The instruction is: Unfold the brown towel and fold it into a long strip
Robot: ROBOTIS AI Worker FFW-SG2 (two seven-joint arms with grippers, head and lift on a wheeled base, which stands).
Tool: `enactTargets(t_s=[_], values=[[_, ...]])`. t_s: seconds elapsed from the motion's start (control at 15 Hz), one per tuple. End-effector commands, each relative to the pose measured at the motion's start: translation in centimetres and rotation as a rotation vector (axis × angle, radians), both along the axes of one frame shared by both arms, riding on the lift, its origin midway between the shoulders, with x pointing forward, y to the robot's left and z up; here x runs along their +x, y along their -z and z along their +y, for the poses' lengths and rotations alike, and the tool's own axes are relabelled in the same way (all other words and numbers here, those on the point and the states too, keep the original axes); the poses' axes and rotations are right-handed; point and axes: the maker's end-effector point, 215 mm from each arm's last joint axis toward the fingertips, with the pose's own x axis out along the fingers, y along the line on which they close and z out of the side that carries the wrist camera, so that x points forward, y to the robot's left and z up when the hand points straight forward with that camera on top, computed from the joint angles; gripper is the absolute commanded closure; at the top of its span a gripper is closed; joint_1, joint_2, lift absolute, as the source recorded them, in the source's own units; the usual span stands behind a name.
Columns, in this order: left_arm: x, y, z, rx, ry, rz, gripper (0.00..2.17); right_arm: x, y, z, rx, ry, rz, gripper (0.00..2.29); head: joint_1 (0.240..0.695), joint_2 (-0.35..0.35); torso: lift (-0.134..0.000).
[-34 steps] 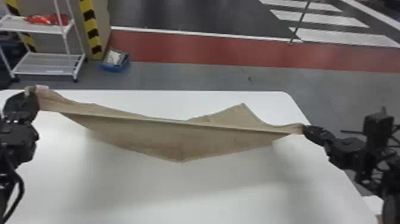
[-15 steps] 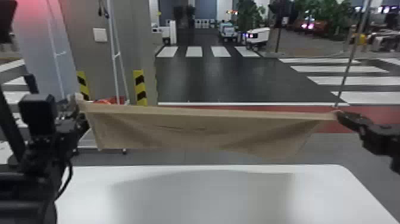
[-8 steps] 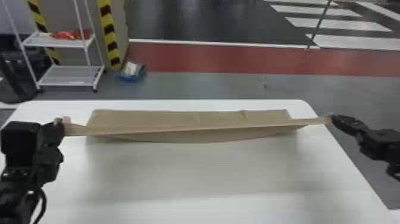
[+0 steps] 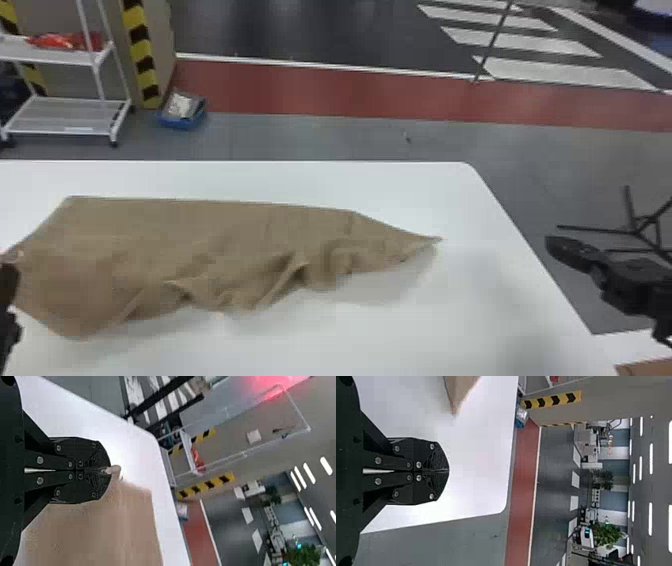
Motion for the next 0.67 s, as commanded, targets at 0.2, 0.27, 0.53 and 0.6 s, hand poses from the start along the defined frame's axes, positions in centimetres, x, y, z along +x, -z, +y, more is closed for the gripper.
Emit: enactTargets(t_s=[0.2, 0.27, 0.53, 0.6], values=[[3.1, -0.8, -1.4, -0.006, 0.024, -0.010, 1.62, 4.1, -1.3, 4.0, 0.004, -0.045, -0.036, 1.47, 0.695, -0.193, -0.121], [3.4, -0.2, -1.6, -0.008, 0.026, -0.001, 1.62, 4.3, -1.2, 4.9, 0.005, -0.073, -0.035, 1.44, 0.695, -0.182, -0.121], [4.6, 1.4, -1.7, -0.013, 0.041, 0.014, 1.62, 2.5, -1.4, 11.3, 0.100, -0.259, -0.115, 0.00, 0.695, -0.117, -0.121], [4.6, 1.6, -1.3, -0.014, 0.036, 0.019, 1.62, 1.8, -0.5, 13.4, 0.119, -0.299, -0.099, 0.01, 0.695, -0.103, -0.121]])
